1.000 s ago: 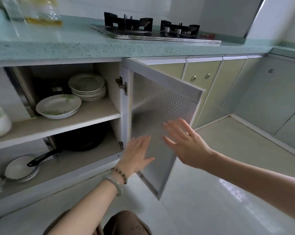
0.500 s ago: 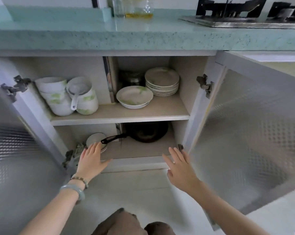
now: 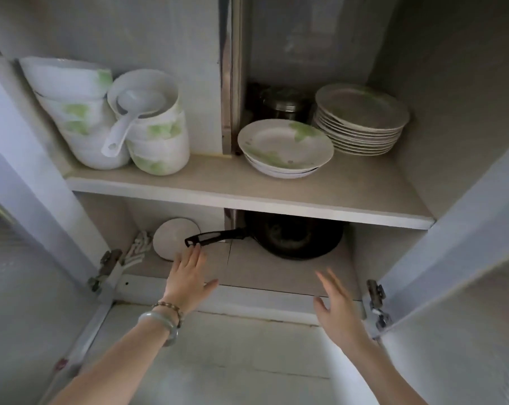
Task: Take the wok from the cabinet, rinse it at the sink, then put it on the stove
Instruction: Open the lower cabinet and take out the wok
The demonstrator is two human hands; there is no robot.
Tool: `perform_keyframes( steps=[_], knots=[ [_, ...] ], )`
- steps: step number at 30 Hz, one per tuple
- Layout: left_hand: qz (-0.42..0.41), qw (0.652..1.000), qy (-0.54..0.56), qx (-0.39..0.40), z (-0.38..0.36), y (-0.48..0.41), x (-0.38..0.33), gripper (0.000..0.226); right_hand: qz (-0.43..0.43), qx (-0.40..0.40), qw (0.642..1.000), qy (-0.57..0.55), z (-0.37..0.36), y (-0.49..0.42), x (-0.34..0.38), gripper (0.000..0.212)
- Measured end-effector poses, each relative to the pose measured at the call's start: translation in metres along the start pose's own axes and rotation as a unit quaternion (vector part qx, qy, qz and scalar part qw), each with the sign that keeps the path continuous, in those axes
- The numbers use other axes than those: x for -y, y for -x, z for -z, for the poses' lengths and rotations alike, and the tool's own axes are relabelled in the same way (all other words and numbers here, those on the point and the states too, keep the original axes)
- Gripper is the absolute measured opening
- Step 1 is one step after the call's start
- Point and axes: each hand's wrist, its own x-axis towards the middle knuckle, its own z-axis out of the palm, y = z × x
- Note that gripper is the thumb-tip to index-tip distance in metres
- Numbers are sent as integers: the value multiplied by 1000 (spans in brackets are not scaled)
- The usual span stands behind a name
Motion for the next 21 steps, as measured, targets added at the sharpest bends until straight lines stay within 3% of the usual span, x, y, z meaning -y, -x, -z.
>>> perform_keyframes(
  steps=[4, 8, 15, 18, 21],
  knots=[
    [-81, 990, -83, -79, -35, -39, -10, 82, 20, 22, 999, 26, -26, -24, -30, 55],
    [-76, 979, -148, -116, -46, -83, -17, 77, 18, 36, 998, 44, -40, -38, -57, 55],
    [-46, 987, -109, -108, -56, -125, 2, 46, 29, 74, 990, 112, -46, -48, -76, 55],
    [-63, 979, -113, -156, -54, -128, 3, 26, 34, 74, 988, 129, -45, -55, -78, 54],
    [-95, 967, -125, -203, -57, -119, 5, 23, 22, 66, 990, 123, -41, -63, -79, 53]
  ],
)
